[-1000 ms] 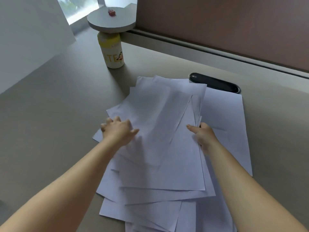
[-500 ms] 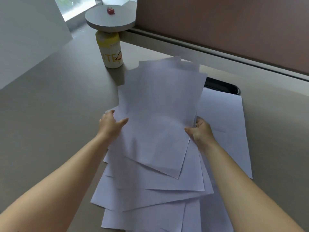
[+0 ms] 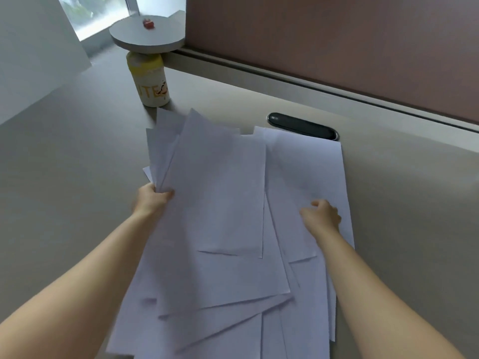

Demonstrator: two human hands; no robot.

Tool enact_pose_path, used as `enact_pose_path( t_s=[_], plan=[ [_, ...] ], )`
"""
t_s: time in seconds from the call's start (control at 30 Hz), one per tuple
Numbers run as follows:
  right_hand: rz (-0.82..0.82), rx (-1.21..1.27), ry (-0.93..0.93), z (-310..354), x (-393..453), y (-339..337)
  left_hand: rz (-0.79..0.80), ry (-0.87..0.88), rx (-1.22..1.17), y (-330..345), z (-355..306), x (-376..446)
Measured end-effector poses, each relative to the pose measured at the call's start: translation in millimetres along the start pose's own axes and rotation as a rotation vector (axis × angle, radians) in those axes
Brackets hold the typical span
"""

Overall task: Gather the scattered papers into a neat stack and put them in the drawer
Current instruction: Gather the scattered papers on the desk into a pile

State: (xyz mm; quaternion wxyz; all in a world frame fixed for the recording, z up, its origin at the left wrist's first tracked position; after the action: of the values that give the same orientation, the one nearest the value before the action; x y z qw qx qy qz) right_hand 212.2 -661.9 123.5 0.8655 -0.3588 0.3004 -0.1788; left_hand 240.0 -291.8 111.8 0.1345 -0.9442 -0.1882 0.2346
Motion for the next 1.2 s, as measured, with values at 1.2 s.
enact_pose_path(
  t_s=[1.2],
  plan=[
    [0.285, -0.143, -0.437, 44.1, 16.1, 56.4, -0.016, 0.138, 0.757, 48.7, -10.8, 8.7]
  ],
)
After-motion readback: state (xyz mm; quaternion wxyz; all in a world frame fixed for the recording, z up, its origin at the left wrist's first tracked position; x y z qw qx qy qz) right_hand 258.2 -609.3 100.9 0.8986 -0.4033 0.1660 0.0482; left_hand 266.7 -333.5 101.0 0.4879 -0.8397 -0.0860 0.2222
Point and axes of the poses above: each hand's wrist, its own x-axis towards the middle knuckle, its own y-axis out of the palm, z = x × y, the point moved 9 cm from there along x, towards the middle knuckle, and after that the axes turned 2 degrees about -z, right-handed, at the moved point
